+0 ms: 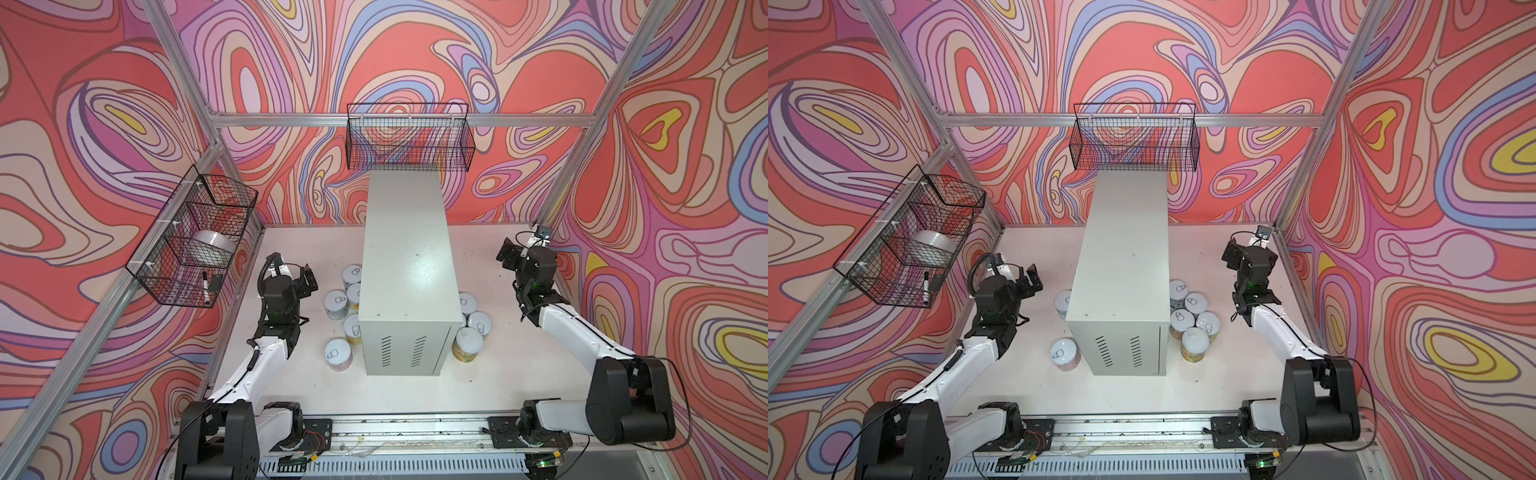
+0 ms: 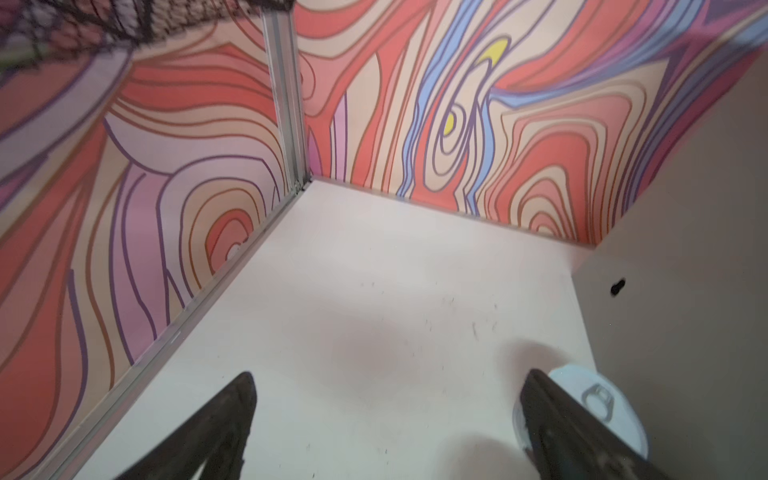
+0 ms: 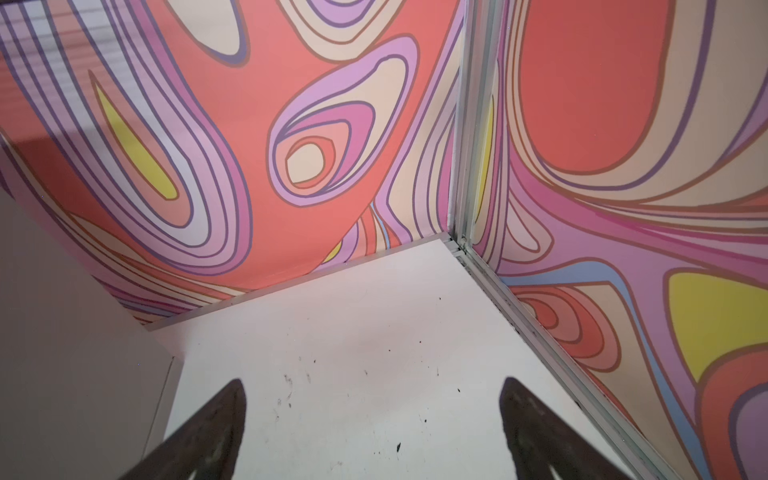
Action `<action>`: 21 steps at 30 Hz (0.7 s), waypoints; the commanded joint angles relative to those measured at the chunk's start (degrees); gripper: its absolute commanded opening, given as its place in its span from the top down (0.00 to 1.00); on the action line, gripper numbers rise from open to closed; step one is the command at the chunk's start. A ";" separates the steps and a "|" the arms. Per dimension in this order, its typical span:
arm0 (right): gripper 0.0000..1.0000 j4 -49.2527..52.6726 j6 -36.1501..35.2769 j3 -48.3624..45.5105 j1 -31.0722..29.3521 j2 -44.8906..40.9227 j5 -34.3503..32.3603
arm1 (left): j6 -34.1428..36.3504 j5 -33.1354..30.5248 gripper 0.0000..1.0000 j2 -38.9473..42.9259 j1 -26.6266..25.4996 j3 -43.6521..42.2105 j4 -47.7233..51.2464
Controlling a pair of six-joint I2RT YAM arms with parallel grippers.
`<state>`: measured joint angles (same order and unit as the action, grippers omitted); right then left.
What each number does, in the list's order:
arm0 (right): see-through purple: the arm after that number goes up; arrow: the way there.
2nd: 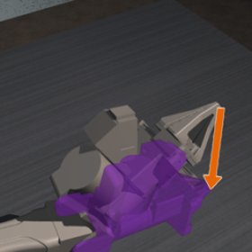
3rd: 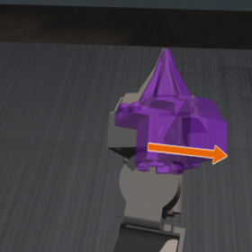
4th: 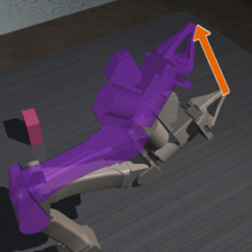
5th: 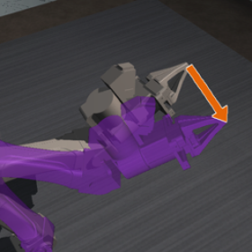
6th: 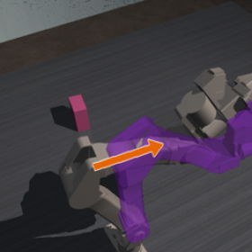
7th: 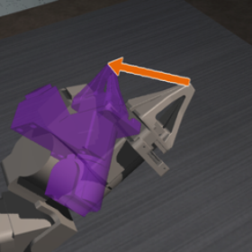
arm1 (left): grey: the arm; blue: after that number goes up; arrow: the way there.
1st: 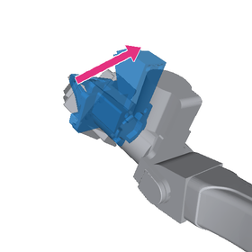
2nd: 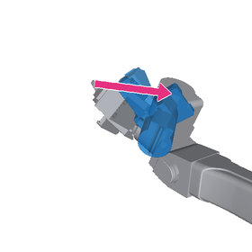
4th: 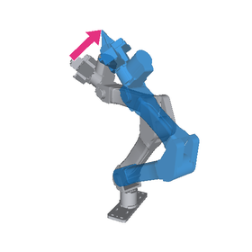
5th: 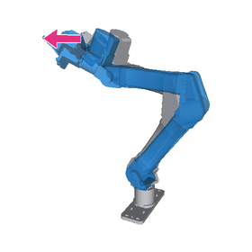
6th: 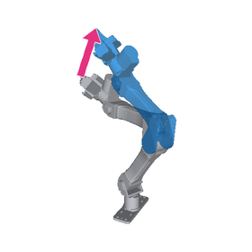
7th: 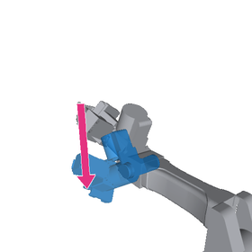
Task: Place and organize the canned foods onto the counter
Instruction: 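Raise the left arm while lowering the right gripper over the cans beside the cabinet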
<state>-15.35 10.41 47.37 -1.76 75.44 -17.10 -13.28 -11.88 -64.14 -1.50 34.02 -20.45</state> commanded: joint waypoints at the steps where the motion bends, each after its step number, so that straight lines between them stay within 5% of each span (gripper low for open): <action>1: 0.01 18.61 5.19 3.06 -1.51 -2.87 0.36 | -6.27 -1.65 0.00 3.01 -4.46 1.61 15.65; 5: 0.01 32.28 5.32 8.59 -7.94 -6.59 -0.87 | -8.34 -5.91 0.00 10.24 -10.35 4.22 27.72; 12: 0.02 51.39 13.88 8.57 -20.55 -16.89 -2.63 | -13.26 3.13 0.00 21.80 -11.04 12.00 51.77; 21: 0.02 63.19 27.15 2.53 -33.42 -24.22 -5.12 | -13.35 12.31 0.00 25.39 -11.07 14.28 58.18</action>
<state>40.58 31.16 51.96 -32.18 51.46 -19.75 -25.17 -3.42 -38.37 -12.40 48.64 32.77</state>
